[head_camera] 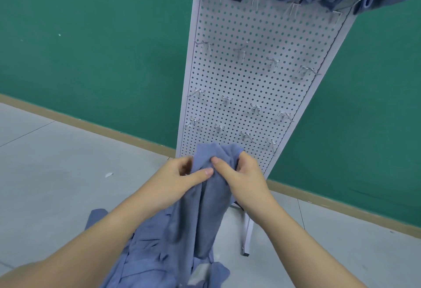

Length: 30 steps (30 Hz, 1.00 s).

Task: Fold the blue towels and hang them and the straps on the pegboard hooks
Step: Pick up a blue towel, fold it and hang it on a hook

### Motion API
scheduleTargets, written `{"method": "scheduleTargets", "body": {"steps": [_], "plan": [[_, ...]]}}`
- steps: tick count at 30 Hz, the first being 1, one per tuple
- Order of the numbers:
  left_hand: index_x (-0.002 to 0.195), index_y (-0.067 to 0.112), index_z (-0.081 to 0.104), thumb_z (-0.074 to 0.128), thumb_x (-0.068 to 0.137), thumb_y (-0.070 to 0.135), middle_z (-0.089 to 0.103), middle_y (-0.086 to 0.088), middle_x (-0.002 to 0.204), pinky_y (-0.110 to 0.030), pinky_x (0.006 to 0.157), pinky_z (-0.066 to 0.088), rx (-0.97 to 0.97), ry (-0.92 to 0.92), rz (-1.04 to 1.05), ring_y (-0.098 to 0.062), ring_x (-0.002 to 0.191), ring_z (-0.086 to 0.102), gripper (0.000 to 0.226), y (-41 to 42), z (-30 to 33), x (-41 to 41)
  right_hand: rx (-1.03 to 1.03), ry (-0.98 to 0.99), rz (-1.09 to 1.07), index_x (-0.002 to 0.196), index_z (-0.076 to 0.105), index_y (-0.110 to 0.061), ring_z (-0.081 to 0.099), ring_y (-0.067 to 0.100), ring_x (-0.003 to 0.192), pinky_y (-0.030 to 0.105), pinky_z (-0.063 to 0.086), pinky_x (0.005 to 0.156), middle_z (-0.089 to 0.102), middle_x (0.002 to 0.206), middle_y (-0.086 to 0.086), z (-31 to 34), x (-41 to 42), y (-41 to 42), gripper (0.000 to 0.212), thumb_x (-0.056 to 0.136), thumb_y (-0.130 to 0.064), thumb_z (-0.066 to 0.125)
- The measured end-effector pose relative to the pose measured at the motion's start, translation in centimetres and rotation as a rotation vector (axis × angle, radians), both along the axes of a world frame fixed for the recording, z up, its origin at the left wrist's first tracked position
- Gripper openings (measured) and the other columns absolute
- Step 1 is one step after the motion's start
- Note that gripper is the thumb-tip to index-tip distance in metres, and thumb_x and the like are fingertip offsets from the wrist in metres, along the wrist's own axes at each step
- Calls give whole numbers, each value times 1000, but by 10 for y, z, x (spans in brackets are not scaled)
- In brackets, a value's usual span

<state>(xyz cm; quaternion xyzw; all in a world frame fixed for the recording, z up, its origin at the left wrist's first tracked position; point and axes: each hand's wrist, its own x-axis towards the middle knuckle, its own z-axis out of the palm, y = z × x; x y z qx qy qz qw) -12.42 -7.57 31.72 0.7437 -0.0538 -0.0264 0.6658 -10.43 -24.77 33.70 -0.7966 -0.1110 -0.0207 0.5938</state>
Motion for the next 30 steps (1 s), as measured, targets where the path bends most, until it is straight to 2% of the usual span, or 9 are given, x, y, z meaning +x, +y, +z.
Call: {"method": "scheduleTargets", "body": {"steps": [2, 4, 7, 11, 14, 17, 22, 26, 30], "plan": [[99, 10, 76, 73, 95, 30, 80, -7, 96, -44, 90, 57, 47, 6, 39, -11, 86, 71, 21, 0, -4, 1, -37, 48, 110, 88, 57, -2, 59, 15, 74, 38, 51, 76, 60, 75, 3, -3, -1, 0, 45, 84, -45, 69], [96, 11, 77, 73, 96, 28, 79, -11, 95, -49, 90, 56, 38, -10, 76, -11, 83, 69, 17, -1, -5, 1, -118, 29, 152, 78, 55, -15, 56, 3, 63, 20, 47, 66, 59, 63, -17, -4, -4, 0, 28, 96, -31, 68], [94, 4, 75, 75, 89, 35, 75, -23, 95, -52, 87, 57, -11, 4, 162, -19, 81, 68, 31, -2, -3, 2, -243, -94, 114, 67, 42, -23, 42, 0, 51, 14, 37, 56, 46, 50, -23, -4, -6, 0, 41, 101, -20, 63], [92, 0, 74, 73, 95, 28, 74, -25, 94, -48, 85, 57, -142, 20, 258, -28, 88, 73, 28, 0, -3, 6, -274, -1, 142, 66, 37, -19, 31, 6, 52, 21, 27, 52, 34, 52, -13, -6, -4, -2, 46, 101, -34, 64], [93, 2, 75, 73, 95, 26, 77, -20, 93, -49, 89, 58, -200, 39, 283, -33, 96, 75, 24, 2, -1, 8, -185, 101, 183, 68, 45, -15, 38, 16, 62, 31, 35, 61, 38, 62, 0, -12, -4, -2, 44, 101, -36, 64], [96, 9, 78, 71, 97, 22, 80, -12, 94, -44, 91, 59, -217, 59, 260, -29, 98, 76, 15, 4, 0, 8, -85, 163, 187, 78, 61, -3, 49, 16, 65, 35, 45, 65, 53, 67, 0, -13, -3, -2, 35, 100, -30, 68], [113, 13, 75, 65, 99, 9, 80, -5, 106, -37, 93, 58, -96, 99, 45, -19, 104, 75, 17, 11, 1, 6, -35, 67, 111, 90, 52, 19, 40, 17, 71, 35, 34, 65, 47, 74, 8, -9, 1, -6, 76, 78, -53, 75], [105, 11, 76, 66, 98, 5, 81, -4, 98, -39, 91, 60, -30, 98, 124, -20, 97, 77, 14, 17, -1, 9, 32, 136, 30, 99, 59, 18, 49, 20, 72, 35, 40, 64, 56, 74, 23, -7, 6, -15, 55, 92, -34, 76], [100, 5, 75, 69, 98, 12, 80, -9, 94, -43, 91, 60, -41, 125, 265, -24, 94, 77, 10, 33, -2, 18, 144, 216, -80, 101, 66, 15, 67, 21, 81, 37, 53, 75, 77, 94, 20, 0, 13, -29, 43, 93, -26, 76]]}}
